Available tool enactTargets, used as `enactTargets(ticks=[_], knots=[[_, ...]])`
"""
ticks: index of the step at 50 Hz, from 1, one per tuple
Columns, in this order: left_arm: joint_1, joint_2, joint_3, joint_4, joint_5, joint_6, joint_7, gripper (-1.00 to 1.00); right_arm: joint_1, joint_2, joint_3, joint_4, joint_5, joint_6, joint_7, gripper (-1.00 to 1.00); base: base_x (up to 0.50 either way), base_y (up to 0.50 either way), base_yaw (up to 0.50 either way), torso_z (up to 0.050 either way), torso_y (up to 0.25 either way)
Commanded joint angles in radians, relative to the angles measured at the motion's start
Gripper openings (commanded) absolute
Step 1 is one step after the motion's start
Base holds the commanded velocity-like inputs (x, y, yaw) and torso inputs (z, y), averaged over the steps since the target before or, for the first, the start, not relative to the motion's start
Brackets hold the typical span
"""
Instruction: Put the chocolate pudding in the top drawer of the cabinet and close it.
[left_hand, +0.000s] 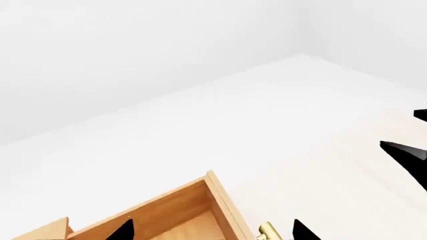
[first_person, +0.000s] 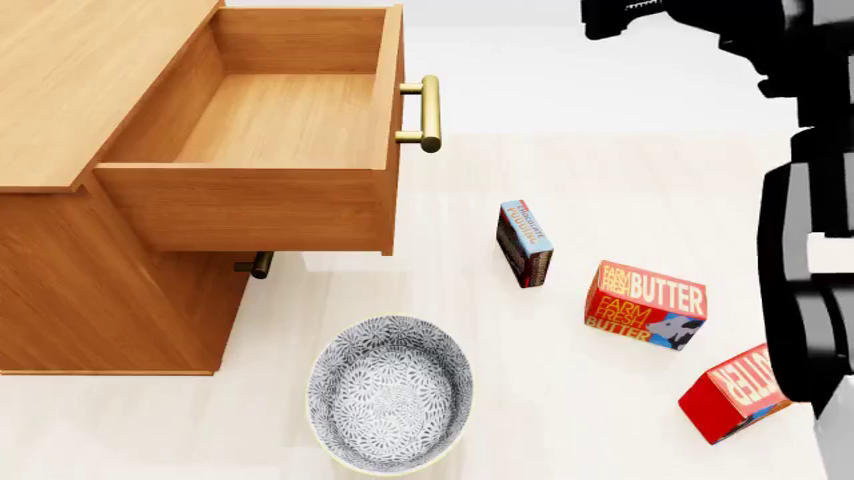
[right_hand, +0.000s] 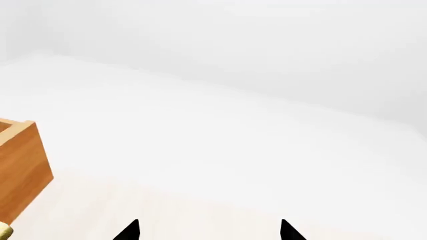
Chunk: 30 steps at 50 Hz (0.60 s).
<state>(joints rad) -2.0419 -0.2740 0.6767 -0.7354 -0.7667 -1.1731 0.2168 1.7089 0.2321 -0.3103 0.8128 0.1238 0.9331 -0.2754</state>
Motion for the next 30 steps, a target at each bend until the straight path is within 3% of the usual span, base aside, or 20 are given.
enactTargets(ticks=[1,9,30], knots=[[0.059,-0.114,-0.069,0.125,0.022,0.118,-0.116,1.0,-0.054,0.052,-0.06,-0.188,0.022,0.184,-0.087,1.0,0.0,0.0,0.0,0.0,0.0],[0.088,-0.154,-0.13,0.173,0.044,0.186,-0.229,1.0,-0.073,0.068,-0.127,-0.233,0.046,0.27,-0.171,1.0,0.0,0.0,0.0,0.0,0.0],[0.098,-0.173,-0.13,0.207,0.07,0.204,-0.279,1.0,-0.181,0.051,-0.206,-0.287,0.089,0.324,-0.243,1.0,0.0,0.0,0.0,0.0,0.0]])
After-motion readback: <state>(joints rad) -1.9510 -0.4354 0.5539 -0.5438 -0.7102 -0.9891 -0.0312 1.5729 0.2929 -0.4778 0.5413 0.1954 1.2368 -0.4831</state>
